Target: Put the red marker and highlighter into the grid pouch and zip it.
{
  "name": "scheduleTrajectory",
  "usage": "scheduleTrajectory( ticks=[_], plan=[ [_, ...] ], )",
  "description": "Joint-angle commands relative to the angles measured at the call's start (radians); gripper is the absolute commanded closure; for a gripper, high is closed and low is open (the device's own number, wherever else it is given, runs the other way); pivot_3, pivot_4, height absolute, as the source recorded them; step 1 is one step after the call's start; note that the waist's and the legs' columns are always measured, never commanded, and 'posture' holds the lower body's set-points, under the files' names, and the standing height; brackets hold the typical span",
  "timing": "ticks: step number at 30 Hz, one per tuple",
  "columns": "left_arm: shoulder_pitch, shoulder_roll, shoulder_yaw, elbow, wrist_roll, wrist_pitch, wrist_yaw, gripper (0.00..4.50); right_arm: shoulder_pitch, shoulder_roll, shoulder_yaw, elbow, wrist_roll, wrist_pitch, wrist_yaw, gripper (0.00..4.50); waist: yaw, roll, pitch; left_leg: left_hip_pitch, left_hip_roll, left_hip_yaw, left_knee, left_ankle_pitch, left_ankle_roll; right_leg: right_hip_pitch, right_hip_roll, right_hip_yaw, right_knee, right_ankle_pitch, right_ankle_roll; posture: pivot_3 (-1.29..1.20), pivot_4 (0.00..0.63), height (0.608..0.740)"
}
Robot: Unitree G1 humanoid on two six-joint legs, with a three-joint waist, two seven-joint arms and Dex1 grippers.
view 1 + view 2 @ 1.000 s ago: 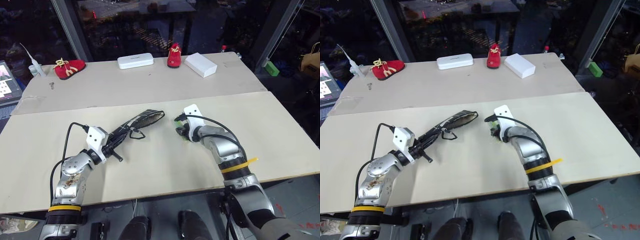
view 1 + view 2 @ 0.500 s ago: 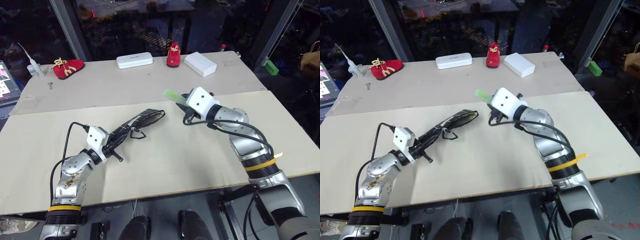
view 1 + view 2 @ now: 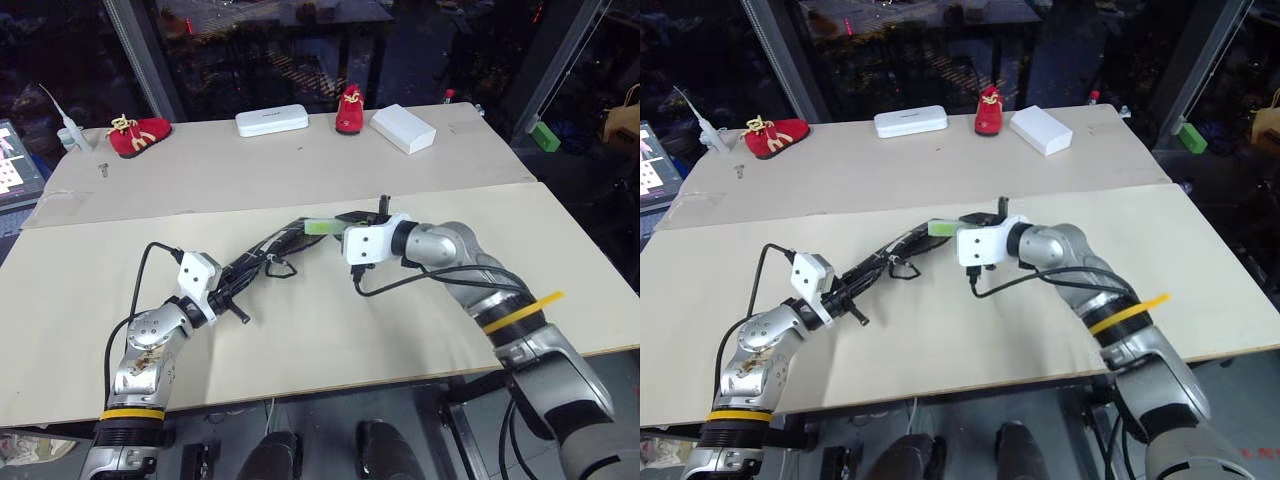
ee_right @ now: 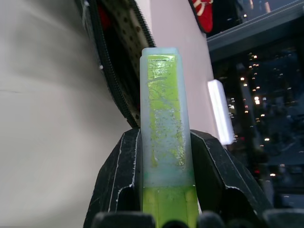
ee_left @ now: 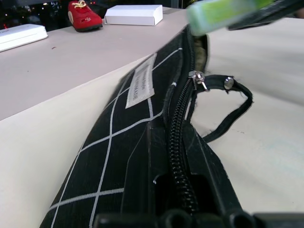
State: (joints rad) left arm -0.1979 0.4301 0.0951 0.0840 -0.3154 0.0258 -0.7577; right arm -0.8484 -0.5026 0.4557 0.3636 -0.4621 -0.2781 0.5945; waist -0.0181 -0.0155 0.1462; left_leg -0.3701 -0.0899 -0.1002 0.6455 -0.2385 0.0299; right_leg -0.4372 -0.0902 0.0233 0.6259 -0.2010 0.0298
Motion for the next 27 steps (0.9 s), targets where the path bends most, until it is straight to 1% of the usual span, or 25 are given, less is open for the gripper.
scheduleTrajectory(
  ticks=[1,12,20,26,27],
  plan=[
    [-0.018,0.002,0.001,-0.017,-0.005,-0.011,-0.006,4.5,-0.043,0.026,0.016,0.034,-0.041,-0.067,-0.033,3.44,0.0,0.0,0.0,0.0,0.0,0.0,0.0,0.0,0.0,0.0,0.0,0.0,0.0,0.0,0.0,0.0,0.15,0.74],
    [-0.005,0.005,0.007,-0.029,-0.006,-0.013,-0.001,4.5,-0.127,0.121,0.089,0.169,-0.146,-0.19,-0.102,3.44,-0.004,0.0,0.0,0.0,0.0,0.0,0.0,0.0,0.0,-0.001,0.0,0.0,0.001,0.0,0.0,0.0,0.15,0.74],
    [0.001,0.005,0.005,-0.037,-0.006,-0.009,0.0,4.5,-0.158,0.23,0.175,0.24,-0.2,-0.308,-0.121,3.44,-0.011,0.0,0.0,0.0,0.0,0.0,0.0,0.0,-0.001,-0.001,0.001,0.0,0.001,0.0,0.0,0.0,0.15,0.74],
    [0.001,0.002,0.003,-0.041,-0.005,-0.008,0.004,4.5,-0.186,0.259,0.173,0.32,-0.205,-0.344,-0.149,3.44,-0.019,0.0,0.0,0.0,0.0,-0.001,0.0,0.0,-0.001,-0.002,0.001,0.001,0.002,0.0,0.0,0.0,0.15,0.74],
    [0.004,0.001,0.003,-0.044,-0.006,-0.007,0.005,4.5,-0.193,0.254,0.16,0.341,-0.194,-0.344,-0.144,2.42,-0.02,0.0,0.0,0.0,0.0,-0.001,0.0,0.0,-0.001,-0.002,0.001,0.001,0.002,0.0,0.0,0.0,0.15,0.74]
  ],
)
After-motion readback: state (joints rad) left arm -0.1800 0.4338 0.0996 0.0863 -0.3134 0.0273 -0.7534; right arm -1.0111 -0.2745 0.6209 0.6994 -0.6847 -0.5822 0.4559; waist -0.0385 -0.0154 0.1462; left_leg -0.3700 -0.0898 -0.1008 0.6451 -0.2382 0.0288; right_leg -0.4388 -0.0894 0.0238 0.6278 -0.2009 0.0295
